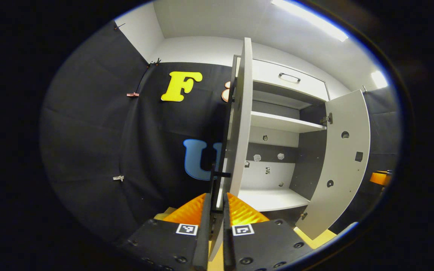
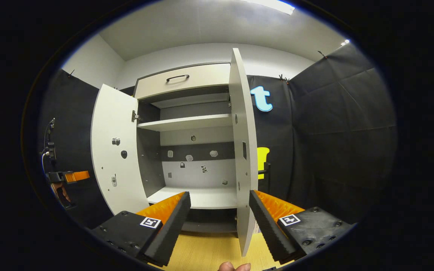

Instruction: Open the right door of the double-door shoe cabinet with the right hand, and open the left door with the left hand.

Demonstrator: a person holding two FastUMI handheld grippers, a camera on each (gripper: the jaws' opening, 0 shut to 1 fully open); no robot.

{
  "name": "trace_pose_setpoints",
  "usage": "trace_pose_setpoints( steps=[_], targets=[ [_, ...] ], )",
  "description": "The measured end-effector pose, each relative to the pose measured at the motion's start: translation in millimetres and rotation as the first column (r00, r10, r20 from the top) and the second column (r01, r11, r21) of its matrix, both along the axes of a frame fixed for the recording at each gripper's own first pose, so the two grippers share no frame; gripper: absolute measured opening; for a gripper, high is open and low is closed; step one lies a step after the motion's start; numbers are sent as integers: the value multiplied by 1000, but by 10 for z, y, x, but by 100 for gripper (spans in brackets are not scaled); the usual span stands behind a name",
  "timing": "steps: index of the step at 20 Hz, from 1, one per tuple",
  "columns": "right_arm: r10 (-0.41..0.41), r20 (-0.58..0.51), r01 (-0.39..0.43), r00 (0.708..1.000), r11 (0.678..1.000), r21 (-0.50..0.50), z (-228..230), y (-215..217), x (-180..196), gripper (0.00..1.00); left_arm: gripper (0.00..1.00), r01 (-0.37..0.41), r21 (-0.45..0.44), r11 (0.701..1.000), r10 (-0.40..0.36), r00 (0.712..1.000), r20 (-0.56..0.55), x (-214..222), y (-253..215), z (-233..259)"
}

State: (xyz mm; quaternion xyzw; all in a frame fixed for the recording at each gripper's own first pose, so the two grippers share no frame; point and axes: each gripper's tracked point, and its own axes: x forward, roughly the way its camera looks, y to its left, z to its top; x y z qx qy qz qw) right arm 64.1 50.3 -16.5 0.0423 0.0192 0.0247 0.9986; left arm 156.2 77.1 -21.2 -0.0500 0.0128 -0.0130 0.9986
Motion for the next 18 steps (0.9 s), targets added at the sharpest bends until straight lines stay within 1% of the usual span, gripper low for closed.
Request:
trace_pose_setpoints(
  steps=[1,4,6,7,8,9,10,12,14,16,18],
  targets=[
    [1,-1,-1,1000,1000,5,2,5,3,98,29,4,4,1000,-4,1000,0,-12,-30,12],
    [8,4,-8,1000,1000,10,18,41,23,98,58,-2,3,1000,2,1000,1,-82,-76,23],
    [12,5,-12,1000,1000,7,12,56,31,98,74,2,13,1000,-2,1000,10,-130,-144,56],
    [16,7,-16,1000,1000,7,12,69,33,98,82,-5,32,999,5,1000,17,-146,-151,83],
    [15,8,-15,1000,1000,8,19,72,37,98,95,-5,54,999,3,1000,23,-198,-145,94],
    [17,9,-17,1000,1000,8,14,77,50,98,98,-4,71,997,2,1000,29,-194,-155,98],
    [19,9,-19,1000,1000,10,10,80,51,98,96,1,77,997,-3,1000,25,-197,-175,84],
    [20,14,-20,1000,1000,10,28,83,54,98,96,17,55,998,-18,1000,16,-207,-275,68],
    [18,22,-18,1000,1000,12,47,74,50,98,95,0,38,999,-1,1000,5,-211,-296,44],
    [15,27,-16,1000,1000,19,67,64,57,98,95,-17,44,999,18,1000,-9,-229,-310,-2],
    [19,27,-20,999,1000,23,65,66,56,98,96,-17,47,999,17,1000,-3,-243,-367,6]
  ],
)
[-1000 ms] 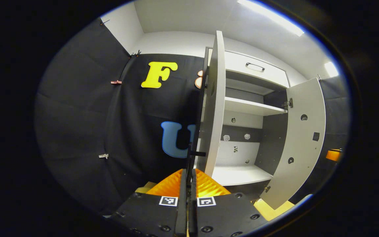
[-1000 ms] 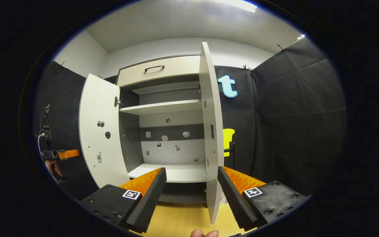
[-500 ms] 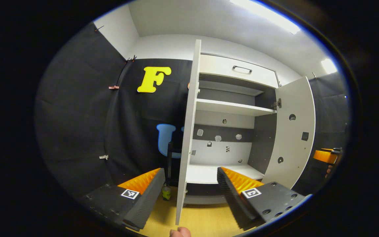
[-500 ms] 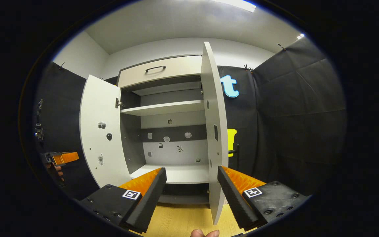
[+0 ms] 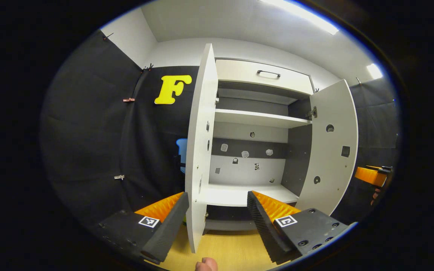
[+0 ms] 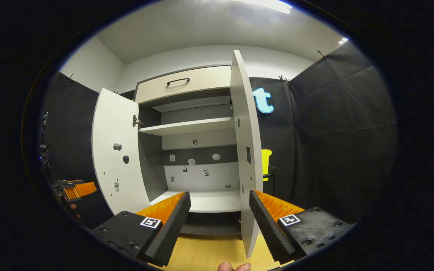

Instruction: Open the right door of the double-door shoe cabinet with the right hand, and open the left door with the left hand.

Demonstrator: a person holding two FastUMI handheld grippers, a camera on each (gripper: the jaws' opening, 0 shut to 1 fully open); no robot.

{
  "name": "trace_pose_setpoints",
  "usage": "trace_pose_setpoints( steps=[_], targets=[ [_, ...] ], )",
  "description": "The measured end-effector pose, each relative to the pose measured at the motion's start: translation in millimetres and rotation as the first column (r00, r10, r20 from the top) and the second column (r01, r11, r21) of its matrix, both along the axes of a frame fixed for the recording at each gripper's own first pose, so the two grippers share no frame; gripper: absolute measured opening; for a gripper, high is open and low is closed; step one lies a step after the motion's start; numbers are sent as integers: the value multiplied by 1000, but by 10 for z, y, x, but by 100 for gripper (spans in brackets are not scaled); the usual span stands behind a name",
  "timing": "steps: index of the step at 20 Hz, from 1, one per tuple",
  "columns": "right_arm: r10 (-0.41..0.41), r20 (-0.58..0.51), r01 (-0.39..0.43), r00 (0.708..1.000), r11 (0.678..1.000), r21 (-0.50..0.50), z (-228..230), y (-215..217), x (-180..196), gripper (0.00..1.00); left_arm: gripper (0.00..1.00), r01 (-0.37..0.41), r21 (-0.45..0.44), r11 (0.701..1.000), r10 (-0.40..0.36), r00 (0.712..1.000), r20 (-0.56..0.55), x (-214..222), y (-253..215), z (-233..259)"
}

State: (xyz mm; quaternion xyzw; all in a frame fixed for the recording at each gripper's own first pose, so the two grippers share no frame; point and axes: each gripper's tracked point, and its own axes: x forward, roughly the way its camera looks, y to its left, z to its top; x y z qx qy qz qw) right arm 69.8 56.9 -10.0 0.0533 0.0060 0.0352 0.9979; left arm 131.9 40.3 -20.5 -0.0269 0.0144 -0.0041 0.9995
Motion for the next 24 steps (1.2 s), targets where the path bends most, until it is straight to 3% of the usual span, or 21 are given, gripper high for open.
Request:
trace_pose_setpoints(
  steps=[9,24],
  targets=[
    [11,-2,-11,1000,1000,-6,-5,57,3,98,96,75,50,996,-75,997,-5,-67,-539,-1],
    [11,0,-11,1000,1000,-16,-12,63,-23,98,96,96,66,993,-97,995,3,-85,-729,37]
  ],
)
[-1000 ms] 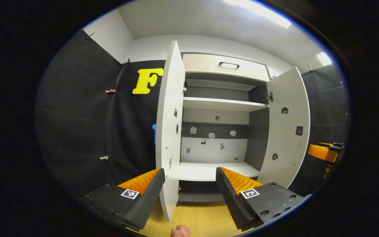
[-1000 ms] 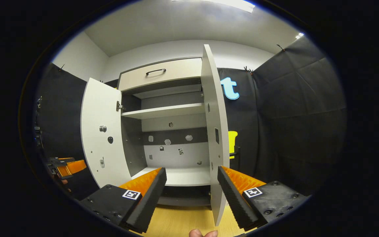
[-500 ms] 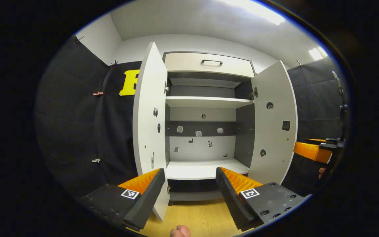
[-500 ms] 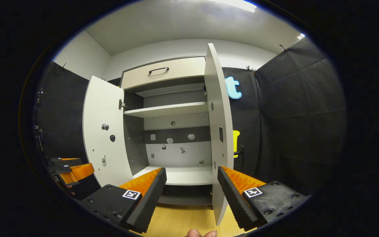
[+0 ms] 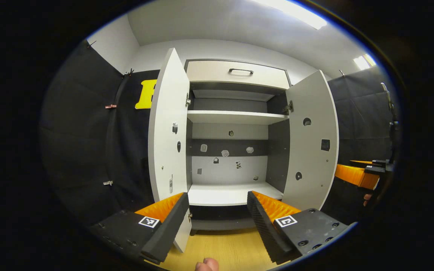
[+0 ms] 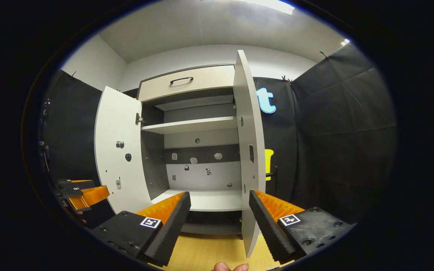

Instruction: Open the right door of the double-door shoe cabinet with the right hand, and open the left door with the left hand.

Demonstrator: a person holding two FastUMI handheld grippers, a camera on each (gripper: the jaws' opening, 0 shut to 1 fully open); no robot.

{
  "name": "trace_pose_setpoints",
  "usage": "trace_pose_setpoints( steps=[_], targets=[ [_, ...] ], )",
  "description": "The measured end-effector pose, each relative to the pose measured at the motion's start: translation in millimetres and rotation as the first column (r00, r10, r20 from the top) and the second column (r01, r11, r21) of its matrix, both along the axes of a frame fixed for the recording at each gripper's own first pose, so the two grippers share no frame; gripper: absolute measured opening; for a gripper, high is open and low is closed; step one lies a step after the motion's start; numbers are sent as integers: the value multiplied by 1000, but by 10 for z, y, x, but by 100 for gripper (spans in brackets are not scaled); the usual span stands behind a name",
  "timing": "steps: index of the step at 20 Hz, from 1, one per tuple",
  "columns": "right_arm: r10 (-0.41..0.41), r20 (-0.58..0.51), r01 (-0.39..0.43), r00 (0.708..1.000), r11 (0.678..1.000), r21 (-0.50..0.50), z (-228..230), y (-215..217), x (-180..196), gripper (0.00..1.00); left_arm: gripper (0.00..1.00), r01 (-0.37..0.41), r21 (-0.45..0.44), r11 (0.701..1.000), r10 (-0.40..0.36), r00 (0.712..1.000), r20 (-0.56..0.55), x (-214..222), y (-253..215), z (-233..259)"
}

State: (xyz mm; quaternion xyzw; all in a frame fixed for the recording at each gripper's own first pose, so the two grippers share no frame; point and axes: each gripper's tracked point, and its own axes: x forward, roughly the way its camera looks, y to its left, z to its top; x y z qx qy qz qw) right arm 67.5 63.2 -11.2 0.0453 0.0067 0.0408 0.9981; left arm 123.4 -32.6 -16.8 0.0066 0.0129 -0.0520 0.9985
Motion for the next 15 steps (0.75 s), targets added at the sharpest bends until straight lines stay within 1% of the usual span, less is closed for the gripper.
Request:
trace_pose_setpoints(
  steps=[15],
  targets=[
    [8,0,-8,1000,1000,2,-11,57,43,98,95,-26,-14,1000,26,1000,-7,35,91,-24]
  ],
)
